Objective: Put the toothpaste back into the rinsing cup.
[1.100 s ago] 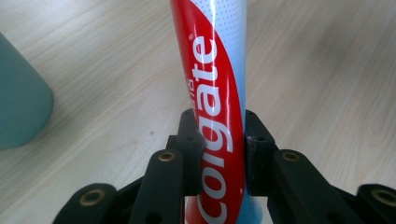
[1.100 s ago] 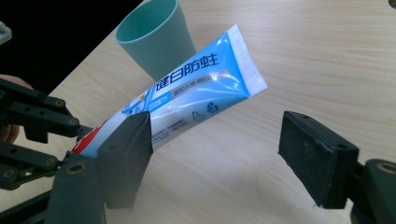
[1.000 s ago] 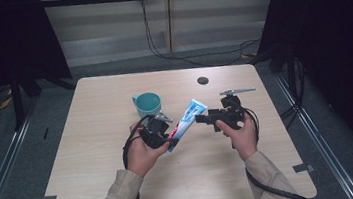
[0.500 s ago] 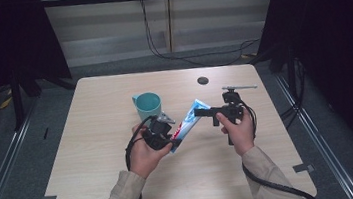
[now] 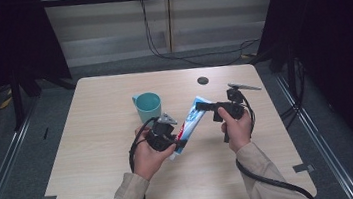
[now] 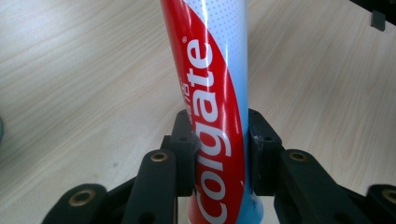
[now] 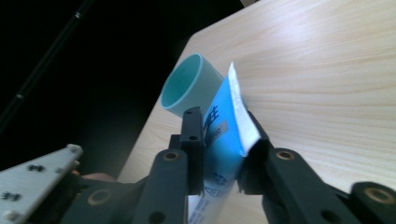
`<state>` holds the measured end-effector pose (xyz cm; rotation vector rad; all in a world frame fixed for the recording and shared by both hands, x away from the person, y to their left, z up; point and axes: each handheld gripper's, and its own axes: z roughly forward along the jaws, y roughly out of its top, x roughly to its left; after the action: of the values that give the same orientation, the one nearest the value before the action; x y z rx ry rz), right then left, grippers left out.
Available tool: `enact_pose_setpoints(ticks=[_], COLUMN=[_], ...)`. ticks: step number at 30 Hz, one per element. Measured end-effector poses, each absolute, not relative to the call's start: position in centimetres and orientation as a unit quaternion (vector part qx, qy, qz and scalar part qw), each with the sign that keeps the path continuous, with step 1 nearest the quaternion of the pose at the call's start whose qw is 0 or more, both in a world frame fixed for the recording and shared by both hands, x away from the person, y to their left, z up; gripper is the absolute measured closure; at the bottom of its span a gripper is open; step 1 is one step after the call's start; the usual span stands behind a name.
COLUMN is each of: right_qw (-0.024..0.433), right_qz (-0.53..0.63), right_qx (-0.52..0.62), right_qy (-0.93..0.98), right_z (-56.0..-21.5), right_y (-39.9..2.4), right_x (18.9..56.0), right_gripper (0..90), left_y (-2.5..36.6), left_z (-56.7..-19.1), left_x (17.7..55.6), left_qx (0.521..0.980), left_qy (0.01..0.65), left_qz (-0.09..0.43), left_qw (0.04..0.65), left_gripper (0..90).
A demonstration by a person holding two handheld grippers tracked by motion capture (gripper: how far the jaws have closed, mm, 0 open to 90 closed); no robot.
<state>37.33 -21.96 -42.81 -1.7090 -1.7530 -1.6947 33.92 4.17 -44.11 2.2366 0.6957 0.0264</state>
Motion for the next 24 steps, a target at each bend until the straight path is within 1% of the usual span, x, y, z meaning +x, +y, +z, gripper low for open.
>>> enact_pose_setpoints(ticks=[4,7,10,12,15,18,20,24], right_qw=[0.079,0.072,0.069,0.062,0.055,0.048,0.044,0.037], right_qz=[-0.58,-0.584,-0.593,-0.591,-0.593,-0.595,-0.593,-0.593], right_qx=[-0.559,-0.542,-0.529,-0.525,-0.518,-0.511,-0.51,-0.502], right_qy=[-0.588,-0.6,-0.603,-0.609,-0.615,-0.619,-0.622,-0.629], right_z=[-42.0,-41.0,-40.2,-39.6,-39.0,-38.6,-38.4,-38.0], right_y=[-21.7,-21.0,-20.6,-20.5,-20.4,-20.4,-20.3,-19.8], right_x=[37.1,36.9,36.8,36.8,36.8,36.7,36.6,36.5], right_gripper=[81.6,83.5,84.1,84.2,84.5,84.7,84.8,84.7], left_y=[4.2,4.1,4.4,4.5,4.5,4.4,4.2,3.4], left_z=[-44.3,-44.3,-44.1,-43.6,-42.7,-41.7,-41.2,-40.1], left_x=[34.1,34.2,34.7,34.9,35.1,35.4,35.5,35.8], left_qx=[0.877,0.877,0.867,0.863,0.86,0.856,0.852,0.851], left_qy=[0.27,0.274,0.274,0.271,0.267,0.263,0.26,0.264], left_qz=[0.007,-0.002,-0.014,-0.007,0.003,0.024,0.028,0.033], left_qw=[0.398,0.395,0.415,0.426,0.435,0.444,0.454,0.453], left_gripper=[64.3,58.2,50.6,47.1,36.8,33.8,31.3,31.1])
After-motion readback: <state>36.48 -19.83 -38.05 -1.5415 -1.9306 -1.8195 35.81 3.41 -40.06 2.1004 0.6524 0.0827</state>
